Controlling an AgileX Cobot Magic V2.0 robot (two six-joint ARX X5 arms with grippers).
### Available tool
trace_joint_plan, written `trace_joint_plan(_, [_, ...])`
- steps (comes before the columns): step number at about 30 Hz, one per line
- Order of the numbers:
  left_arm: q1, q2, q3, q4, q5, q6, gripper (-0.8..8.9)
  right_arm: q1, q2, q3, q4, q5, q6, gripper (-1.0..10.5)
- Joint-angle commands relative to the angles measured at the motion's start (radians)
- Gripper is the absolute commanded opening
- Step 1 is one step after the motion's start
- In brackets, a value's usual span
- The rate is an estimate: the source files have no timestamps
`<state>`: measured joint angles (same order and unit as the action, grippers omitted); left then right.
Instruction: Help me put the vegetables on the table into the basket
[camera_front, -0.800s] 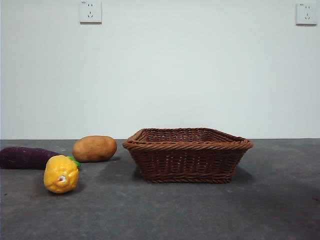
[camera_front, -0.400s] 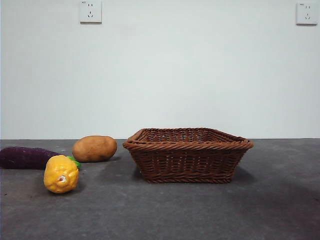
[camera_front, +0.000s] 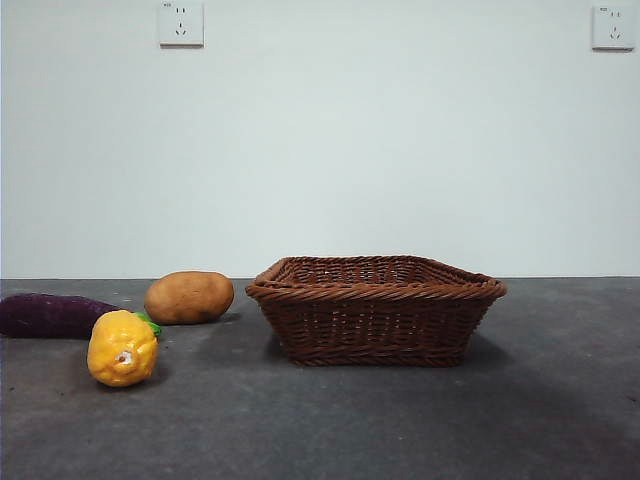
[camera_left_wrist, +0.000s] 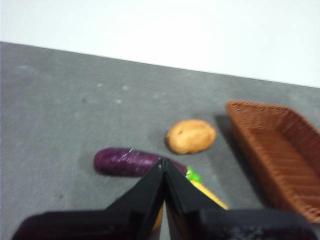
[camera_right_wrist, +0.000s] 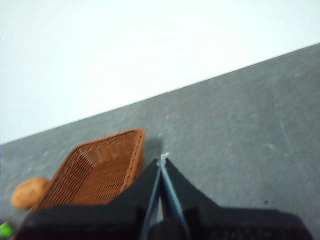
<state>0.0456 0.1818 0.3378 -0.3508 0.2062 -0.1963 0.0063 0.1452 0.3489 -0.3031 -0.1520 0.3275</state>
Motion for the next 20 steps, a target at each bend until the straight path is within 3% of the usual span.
trace_joint_plan(1, [0.002,0.061,0.074,-0.034,0.018,-0.012,-0.07,0.0,0.079,0.087,-0.071,-0.032,0.003,-0.1])
trace_joint_plan(11, [0.002,0.268,0.321,-0.252,0.251,0.051,-0.07,0.0,0.367,0.45,-0.477,-0.244,-0.225,-0.1])
trace_joint_plan(20, [0.001,0.345,0.525,-0.451,0.273,0.123,-0.07,0.0,0.53,0.657,-0.725,-0.312,-0.375,-0.1])
